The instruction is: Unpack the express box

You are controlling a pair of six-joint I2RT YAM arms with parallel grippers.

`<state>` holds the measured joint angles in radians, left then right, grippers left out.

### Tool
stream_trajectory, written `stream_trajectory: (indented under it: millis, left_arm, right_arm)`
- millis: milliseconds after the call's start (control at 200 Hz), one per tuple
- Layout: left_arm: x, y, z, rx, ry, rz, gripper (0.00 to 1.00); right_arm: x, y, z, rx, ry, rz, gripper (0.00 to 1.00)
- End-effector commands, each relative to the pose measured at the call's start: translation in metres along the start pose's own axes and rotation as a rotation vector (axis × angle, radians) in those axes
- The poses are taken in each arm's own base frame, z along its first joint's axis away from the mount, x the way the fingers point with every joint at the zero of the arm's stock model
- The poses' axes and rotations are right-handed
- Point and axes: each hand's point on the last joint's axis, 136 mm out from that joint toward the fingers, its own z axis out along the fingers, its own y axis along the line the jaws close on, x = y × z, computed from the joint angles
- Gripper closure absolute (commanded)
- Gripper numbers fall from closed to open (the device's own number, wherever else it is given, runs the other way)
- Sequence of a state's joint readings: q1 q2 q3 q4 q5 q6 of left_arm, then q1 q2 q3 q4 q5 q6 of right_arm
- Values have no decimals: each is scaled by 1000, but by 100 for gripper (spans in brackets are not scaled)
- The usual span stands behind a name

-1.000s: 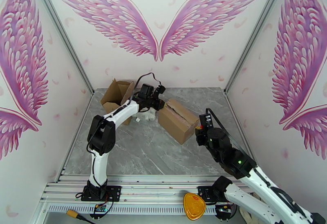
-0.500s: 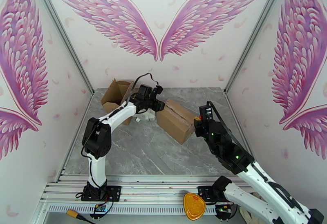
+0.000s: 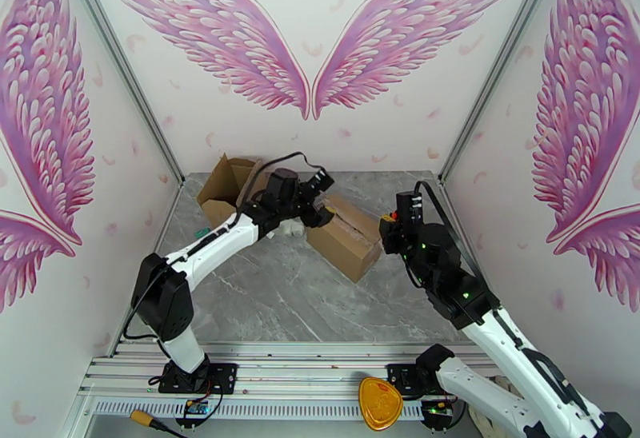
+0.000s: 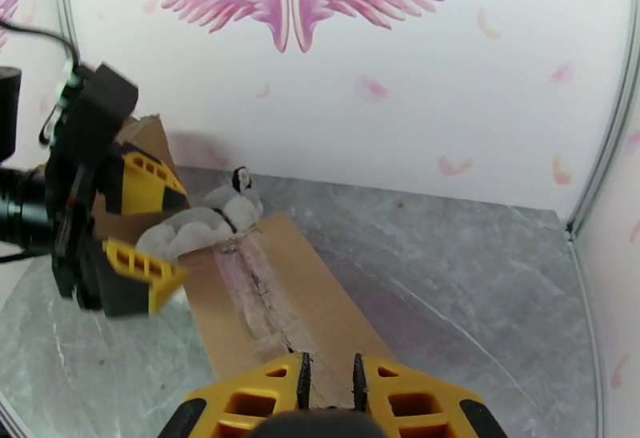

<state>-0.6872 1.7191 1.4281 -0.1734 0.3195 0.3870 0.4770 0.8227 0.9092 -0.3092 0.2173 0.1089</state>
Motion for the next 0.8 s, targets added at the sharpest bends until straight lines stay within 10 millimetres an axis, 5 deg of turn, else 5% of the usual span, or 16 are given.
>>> stream_trajectory:
  millis: [0,230,585,795]
  left_arm:
    - [-21,-30,2,20,-97,361,26]
    - [-35,-67,13,82,-225,548,31]
    - [-50,-92,22,224,-342,441,54]
    - [-46,-105,22,296,-345,409,50]
  right_arm:
    - [-33,12,-6,-93,-67,65,100]
    - [-45,13,-5,-134,-48,114,100]
    - [-61,15,-8,-171,-82,148,100]
    - [-67,14,-7,-172,-107,148,100]
